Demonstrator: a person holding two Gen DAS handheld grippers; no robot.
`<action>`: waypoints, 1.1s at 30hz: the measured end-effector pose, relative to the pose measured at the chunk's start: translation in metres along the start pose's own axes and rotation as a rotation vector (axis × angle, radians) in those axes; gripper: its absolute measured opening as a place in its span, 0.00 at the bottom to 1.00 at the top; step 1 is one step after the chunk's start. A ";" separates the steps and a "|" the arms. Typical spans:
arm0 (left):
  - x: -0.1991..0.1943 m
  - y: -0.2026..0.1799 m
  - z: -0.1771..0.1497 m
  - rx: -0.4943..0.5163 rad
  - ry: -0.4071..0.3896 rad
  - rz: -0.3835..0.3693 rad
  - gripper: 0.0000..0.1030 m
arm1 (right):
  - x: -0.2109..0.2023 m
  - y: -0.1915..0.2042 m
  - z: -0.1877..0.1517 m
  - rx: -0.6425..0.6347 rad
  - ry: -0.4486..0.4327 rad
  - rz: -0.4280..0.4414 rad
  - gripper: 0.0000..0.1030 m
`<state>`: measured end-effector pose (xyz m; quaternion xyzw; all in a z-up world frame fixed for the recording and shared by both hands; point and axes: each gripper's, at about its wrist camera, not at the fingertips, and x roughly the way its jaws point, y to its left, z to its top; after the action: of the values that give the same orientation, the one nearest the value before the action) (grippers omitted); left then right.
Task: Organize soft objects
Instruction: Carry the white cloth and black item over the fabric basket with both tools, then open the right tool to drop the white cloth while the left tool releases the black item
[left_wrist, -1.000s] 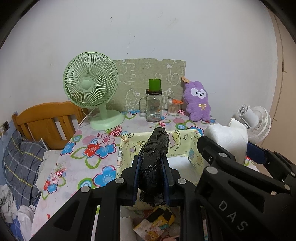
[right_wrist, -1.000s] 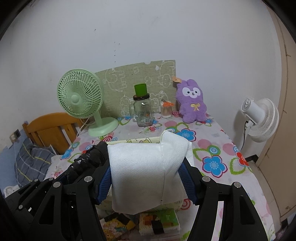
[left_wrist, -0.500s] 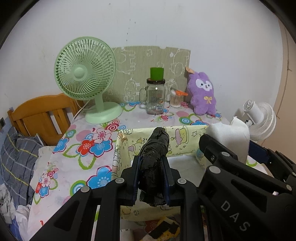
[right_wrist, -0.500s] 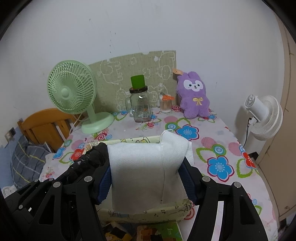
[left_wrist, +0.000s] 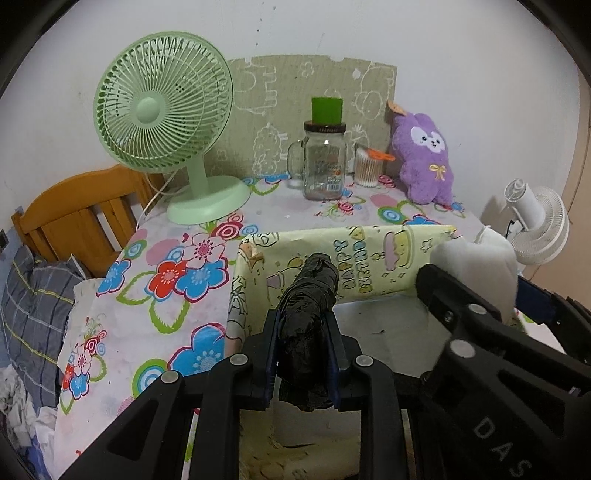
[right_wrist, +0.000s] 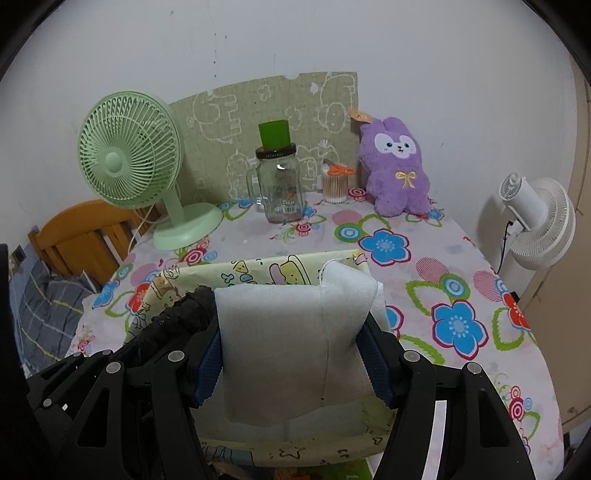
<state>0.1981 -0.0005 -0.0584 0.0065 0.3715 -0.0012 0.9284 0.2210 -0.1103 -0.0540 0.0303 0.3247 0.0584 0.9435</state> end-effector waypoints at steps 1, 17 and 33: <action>0.002 0.001 0.001 -0.002 0.004 0.000 0.21 | 0.002 0.000 0.000 -0.001 0.003 0.000 0.67; 0.010 -0.004 0.008 0.048 0.002 -0.036 0.50 | 0.018 0.003 0.005 0.006 0.033 0.007 0.70; -0.013 -0.024 0.005 0.073 -0.020 -0.067 0.87 | 0.003 -0.011 0.005 0.019 0.008 0.009 0.97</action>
<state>0.1915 -0.0248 -0.0462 0.0280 0.3622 -0.0460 0.9306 0.2275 -0.1210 -0.0535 0.0404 0.3291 0.0597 0.9415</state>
